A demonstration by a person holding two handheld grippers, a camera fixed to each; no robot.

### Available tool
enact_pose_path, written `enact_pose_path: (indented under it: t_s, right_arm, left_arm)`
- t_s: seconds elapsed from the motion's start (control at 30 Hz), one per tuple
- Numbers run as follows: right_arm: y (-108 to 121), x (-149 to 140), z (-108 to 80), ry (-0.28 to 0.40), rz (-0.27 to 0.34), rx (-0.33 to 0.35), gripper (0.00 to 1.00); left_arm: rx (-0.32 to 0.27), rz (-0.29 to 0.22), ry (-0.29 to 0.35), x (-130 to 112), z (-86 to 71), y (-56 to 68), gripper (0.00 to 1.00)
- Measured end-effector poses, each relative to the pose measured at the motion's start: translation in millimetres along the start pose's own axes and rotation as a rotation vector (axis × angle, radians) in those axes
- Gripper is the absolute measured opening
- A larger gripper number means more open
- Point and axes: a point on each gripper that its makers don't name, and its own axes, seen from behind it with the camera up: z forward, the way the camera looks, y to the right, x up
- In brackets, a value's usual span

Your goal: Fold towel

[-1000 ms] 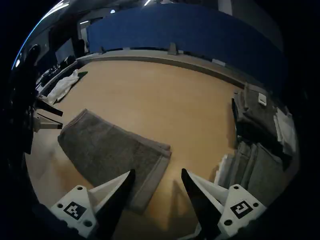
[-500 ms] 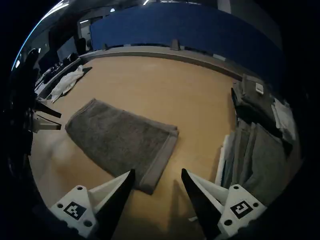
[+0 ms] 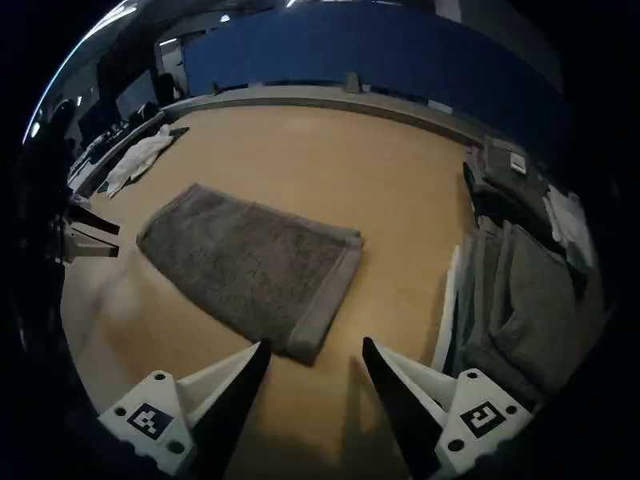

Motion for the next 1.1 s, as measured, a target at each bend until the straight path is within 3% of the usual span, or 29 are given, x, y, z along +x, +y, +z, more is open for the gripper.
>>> enact_pose_path:
  t_s: [0.1, 0.43, 0.8, 1.1]
  right_arm:
    - [-0.4, -2.8, 1.7, -0.007, -0.009, 0.003, 0.78]
    - [-3.4, -10.6, 9.8, -0.032, -0.009, 0.030, 0.37]
    - [-6.5, -12.9, 12.9, -0.047, -0.012, 0.042, 0.34]
    - [-9.1, -16.5, 12.6, -0.059, -0.018, 0.053, 0.11]
  left_arm:
    - [0.000, -0.001, 0.002, -0.2, -1.7, 0.5, 0.90]
    - [-0.002, -0.002, 0.004, -4.8, -4.0, 3.1, 0.90]
    - [-0.002, -0.002, 0.010, -2.3, -6.8, 5.1, 0.89]
    - [-0.003, 0.005, 0.014, -1.3, -6.8, 7.0, 0.90]
